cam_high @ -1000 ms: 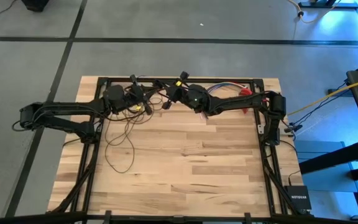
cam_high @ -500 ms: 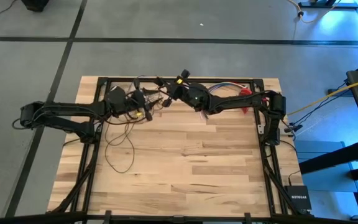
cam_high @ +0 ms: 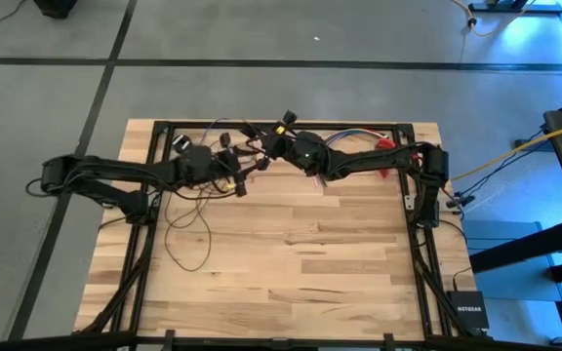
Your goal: Coiling cords
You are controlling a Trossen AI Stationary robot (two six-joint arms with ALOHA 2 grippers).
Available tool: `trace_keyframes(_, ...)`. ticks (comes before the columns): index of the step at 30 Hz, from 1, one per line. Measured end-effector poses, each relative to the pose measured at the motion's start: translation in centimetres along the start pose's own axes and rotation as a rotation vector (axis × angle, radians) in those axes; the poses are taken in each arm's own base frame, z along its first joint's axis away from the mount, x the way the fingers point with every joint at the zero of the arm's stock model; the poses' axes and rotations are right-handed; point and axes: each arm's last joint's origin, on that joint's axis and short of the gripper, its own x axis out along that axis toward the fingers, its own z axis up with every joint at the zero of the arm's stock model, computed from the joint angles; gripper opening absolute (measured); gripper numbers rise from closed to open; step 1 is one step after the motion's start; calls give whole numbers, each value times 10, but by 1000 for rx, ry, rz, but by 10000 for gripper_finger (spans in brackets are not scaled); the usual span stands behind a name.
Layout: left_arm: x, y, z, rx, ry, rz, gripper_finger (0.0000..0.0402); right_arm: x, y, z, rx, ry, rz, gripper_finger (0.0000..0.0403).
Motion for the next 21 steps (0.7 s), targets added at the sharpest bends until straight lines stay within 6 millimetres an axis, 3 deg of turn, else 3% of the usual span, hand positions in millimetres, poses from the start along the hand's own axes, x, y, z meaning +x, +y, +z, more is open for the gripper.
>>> trace_keyframes(13,7,-2,-7,18,31,-9,143,0,0,0,-21,-6,9,5)
trace_keyframes(19,5,-8,-22,3,169,-71,143,-1,-4,7,5,-43,-17,5)
trace_keyframes(21,3,-4,-17,-18,147,-55,143,0,-2,6,-3,-32,-11,5)
